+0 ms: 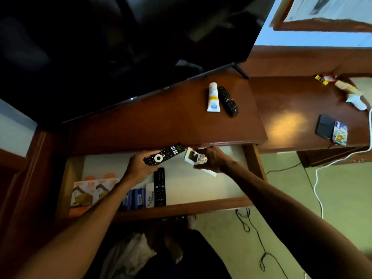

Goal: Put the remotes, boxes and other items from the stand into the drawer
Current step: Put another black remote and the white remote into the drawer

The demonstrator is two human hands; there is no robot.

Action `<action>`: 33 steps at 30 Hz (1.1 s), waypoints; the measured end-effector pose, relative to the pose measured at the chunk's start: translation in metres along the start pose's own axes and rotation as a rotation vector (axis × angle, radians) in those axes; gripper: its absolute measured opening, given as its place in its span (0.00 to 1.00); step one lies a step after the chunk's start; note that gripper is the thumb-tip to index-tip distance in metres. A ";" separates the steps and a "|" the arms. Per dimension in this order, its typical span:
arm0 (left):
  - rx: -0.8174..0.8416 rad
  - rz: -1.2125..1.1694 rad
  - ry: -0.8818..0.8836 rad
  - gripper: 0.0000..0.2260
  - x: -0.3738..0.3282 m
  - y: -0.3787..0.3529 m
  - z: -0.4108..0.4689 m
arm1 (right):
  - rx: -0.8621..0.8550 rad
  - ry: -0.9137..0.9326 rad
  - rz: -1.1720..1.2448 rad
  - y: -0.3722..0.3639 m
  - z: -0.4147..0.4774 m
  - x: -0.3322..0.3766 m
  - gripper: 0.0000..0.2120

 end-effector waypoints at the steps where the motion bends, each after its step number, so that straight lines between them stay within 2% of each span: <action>1: 0.002 0.011 0.011 0.27 0.011 -0.004 -0.006 | 0.030 -0.012 -0.007 -0.014 -0.005 0.002 0.33; 6: 0.030 0.124 0.067 0.27 0.049 -0.029 -0.025 | 0.120 -0.176 0.043 -0.072 -0.029 -0.011 0.35; 16: -0.165 0.302 0.112 0.24 0.048 -0.103 -0.010 | 0.027 -0.378 0.039 -0.118 -0.020 -0.059 0.23; 20: -0.184 0.246 0.160 0.23 0.047 -0.137 -0.009 | 0.031 -0.429 0.046 -0.128 -0.019 -0.076 0.34; 23: -0.196 0.183 0.236 0.23 0.055 -0.150 -0.004 | 0.052 -0.442 0.055 -0.134 -0.019 -0.085 0.36; 27: -0.214 0.368 0.253 0.25 0.069 -0.162 0.007 | 0.095 -0.445 0.039 -0.141 -0.021 -0.090 0.38; 33: -0.134 0.522 0.282 0.29 0.078 -0.175 0.015 | 0.130 -0.435 0.005 -0.145 -0.019 -0.087 0.40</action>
Point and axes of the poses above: each hand's wrist, its own z-axis towards the middle knuckle, its own y-axis out of the back of the hand, x = y × z, the point moved 9 cm from there along z, towards the middle knuckle, and after that the axes turned 12 degrees about y, right-handed, at the moved point
